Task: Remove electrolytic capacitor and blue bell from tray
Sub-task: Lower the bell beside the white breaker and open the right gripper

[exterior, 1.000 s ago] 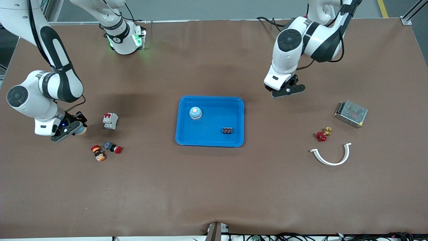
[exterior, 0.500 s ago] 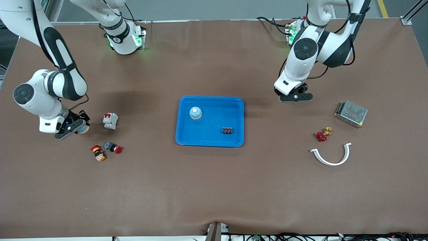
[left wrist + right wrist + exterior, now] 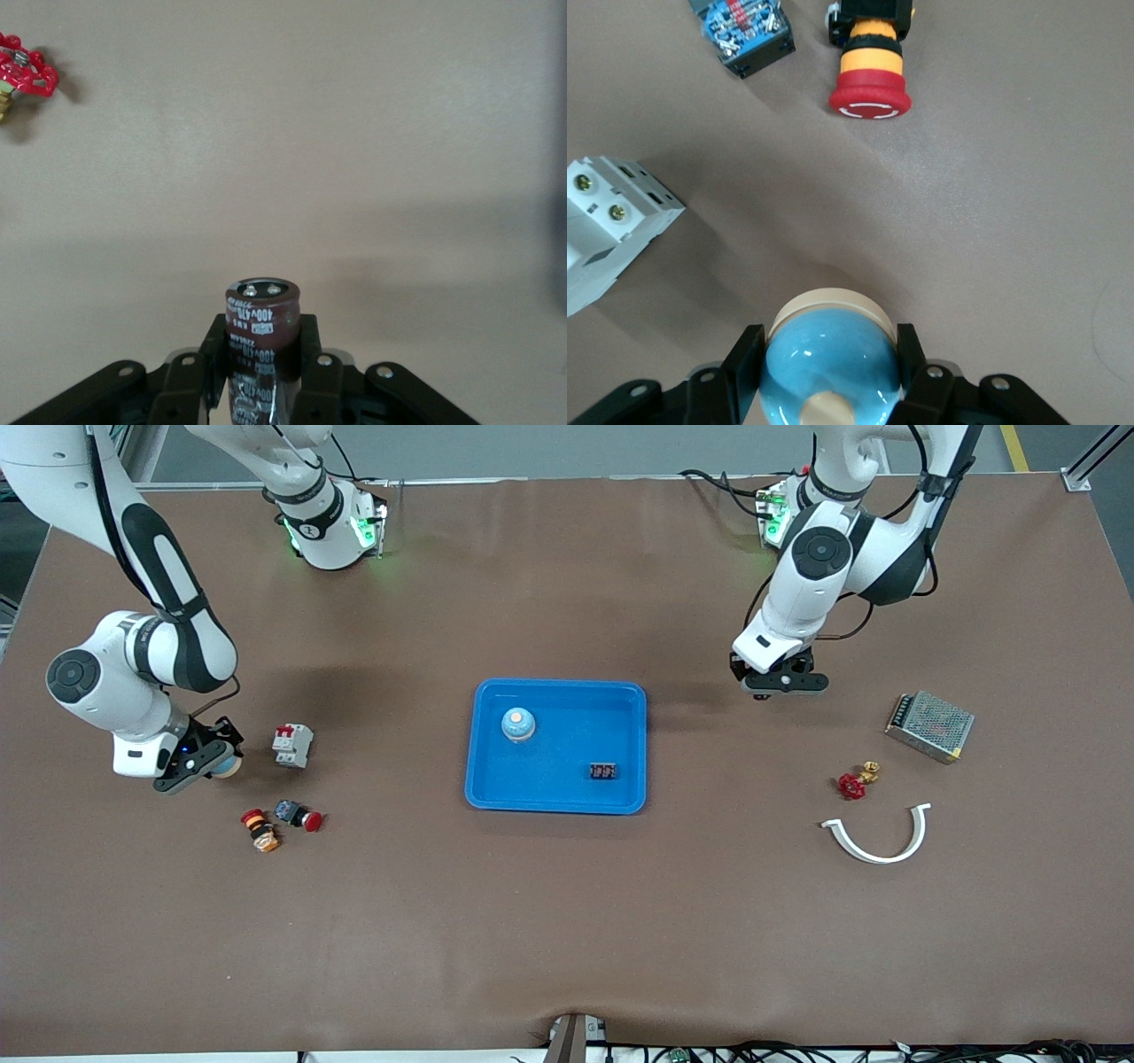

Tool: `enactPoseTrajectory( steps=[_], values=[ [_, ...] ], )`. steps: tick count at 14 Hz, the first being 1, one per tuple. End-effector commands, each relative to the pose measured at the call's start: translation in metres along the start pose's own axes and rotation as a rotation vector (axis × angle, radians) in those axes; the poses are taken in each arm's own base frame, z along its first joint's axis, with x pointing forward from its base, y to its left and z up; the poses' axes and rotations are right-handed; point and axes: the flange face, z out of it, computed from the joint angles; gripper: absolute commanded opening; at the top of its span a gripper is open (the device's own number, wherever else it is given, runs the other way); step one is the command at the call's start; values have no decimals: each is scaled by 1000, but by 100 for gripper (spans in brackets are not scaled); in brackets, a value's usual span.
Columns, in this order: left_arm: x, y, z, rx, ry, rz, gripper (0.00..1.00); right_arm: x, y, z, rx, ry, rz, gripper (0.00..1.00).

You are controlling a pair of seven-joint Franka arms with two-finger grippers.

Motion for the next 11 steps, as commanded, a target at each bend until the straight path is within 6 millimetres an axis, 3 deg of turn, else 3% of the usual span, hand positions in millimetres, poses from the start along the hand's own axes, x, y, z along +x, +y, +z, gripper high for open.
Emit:
enactPoseTrajectory(
  steps=[1, 7, 11],
  values=[
    [-1, -18, 3, -13, 2, 30, 0, -4, -1, 8, 5, 10, -4, 13],
    [-9, -29, 21, -33, 25, 53, 0, -1, -3, 14, 1, 11, -10, 13],
    [-9, -21, 40, -63, 30, 57, 0, -1, -5, 30, -14, 17, -13, 15]
  ],
)
